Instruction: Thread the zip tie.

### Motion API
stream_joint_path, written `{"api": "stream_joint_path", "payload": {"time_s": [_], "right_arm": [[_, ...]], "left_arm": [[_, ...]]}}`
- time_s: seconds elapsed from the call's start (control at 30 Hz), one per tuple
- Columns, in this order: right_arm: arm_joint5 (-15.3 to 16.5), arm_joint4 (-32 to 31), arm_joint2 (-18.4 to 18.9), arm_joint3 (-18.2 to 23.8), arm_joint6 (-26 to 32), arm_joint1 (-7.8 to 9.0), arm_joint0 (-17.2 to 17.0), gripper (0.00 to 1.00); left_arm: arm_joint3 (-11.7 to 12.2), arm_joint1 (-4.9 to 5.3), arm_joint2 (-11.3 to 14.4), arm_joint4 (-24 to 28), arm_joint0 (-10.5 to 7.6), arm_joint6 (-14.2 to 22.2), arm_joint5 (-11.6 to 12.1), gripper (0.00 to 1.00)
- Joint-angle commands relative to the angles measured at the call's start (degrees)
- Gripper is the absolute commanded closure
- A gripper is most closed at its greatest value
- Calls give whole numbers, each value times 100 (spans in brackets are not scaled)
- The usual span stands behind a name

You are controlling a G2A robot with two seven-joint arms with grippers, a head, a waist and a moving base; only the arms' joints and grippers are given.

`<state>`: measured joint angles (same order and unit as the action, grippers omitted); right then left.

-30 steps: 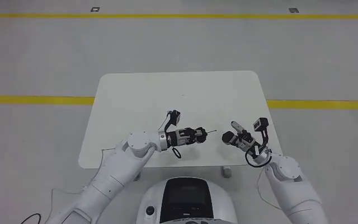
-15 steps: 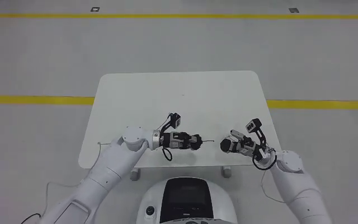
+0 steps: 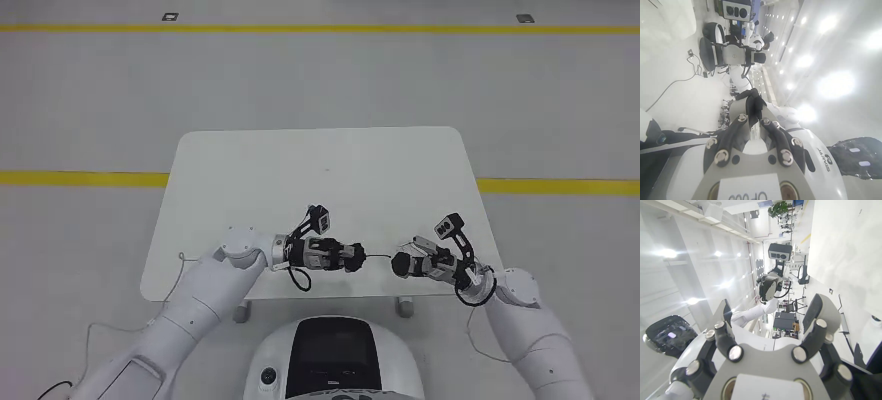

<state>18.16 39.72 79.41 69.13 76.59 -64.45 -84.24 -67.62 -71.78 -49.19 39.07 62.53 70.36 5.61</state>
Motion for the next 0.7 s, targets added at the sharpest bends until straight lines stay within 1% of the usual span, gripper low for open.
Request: {"api": "stream_joint_path", "payload": {"time_s": [0.0,0.03,0.1,0.27,0.33,0.37,0.43,0.5,0.6,0.67], "right_arm": [[53,169,-30,-129,221,-9,71,0],[82,231,-50,-172,305,-12,104,0],[132,251,-118,-140,305,-9,126,0],[132,251,-118,-140,305,-9,126,0],[118,257,-123,-129,273,-11,122,0],[71,283,-151,-71,212,-18,105,0],[56,337,-151,-7,219,-16,76,0],[38,378,-130,14,285,-6,51,0],[26,422,-145,118,305,21,17,0],[26,422,-145,118,305,21,17,0]], "left_arm": [[120,-28,75,113,-74,98,11,100],[164,-41,114,105,-113,107,45,100],[189,-60,198,34,-180,237,188,100],[189,-60,198,34,-180,237,188,100],[113,-66,215,175,-110,121,115,100],[104,-64,218,186,-109,115,103,100],[94,-65,238,280,-96,182,57,100],[139,-70,249,433,-116,310,13,100],[211,-81,264,529,-154,318,42,100],[227,-80,263,452,-188,246,162,100]]}}
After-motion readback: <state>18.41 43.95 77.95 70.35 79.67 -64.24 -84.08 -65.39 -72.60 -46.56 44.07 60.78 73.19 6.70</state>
